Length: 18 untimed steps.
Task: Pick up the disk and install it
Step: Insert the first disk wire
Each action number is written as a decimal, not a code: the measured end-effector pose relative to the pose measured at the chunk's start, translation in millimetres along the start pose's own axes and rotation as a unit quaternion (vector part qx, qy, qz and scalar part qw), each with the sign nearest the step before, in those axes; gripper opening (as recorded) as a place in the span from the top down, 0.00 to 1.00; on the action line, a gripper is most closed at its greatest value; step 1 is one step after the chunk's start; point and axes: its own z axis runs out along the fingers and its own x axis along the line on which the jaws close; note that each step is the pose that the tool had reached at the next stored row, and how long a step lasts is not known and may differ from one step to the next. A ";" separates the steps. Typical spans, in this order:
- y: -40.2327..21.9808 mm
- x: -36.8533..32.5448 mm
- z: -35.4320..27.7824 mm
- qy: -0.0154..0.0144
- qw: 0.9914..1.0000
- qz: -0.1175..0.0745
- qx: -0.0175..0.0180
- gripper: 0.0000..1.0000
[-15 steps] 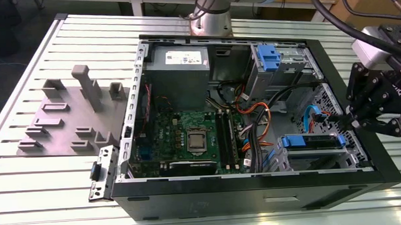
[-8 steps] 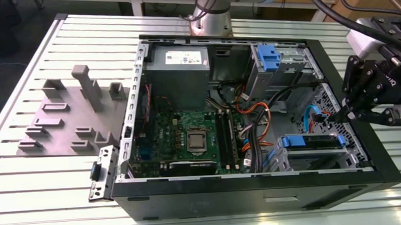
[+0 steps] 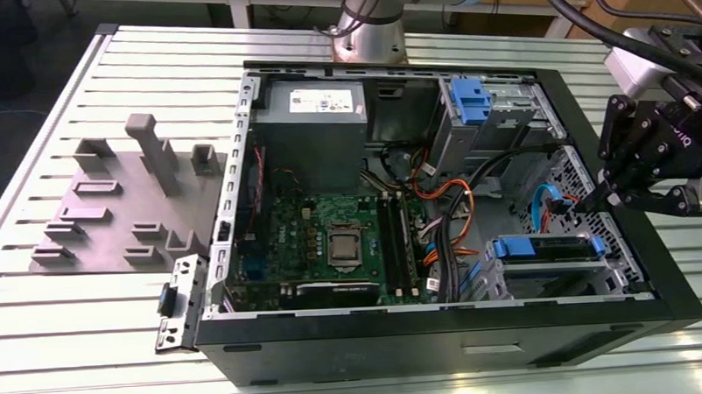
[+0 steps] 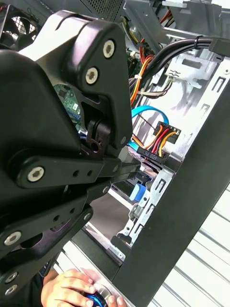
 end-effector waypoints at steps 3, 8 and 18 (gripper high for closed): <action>0.0 0.0 0.0 0.000 1.000 0.000 0.000 0.89; 0.0 0.0 0.0 0.000 1.000 0.000 0.000 0.89; -2.6 -0.1 -0.1 -0.005 1.000 0.001 -0.031 0.89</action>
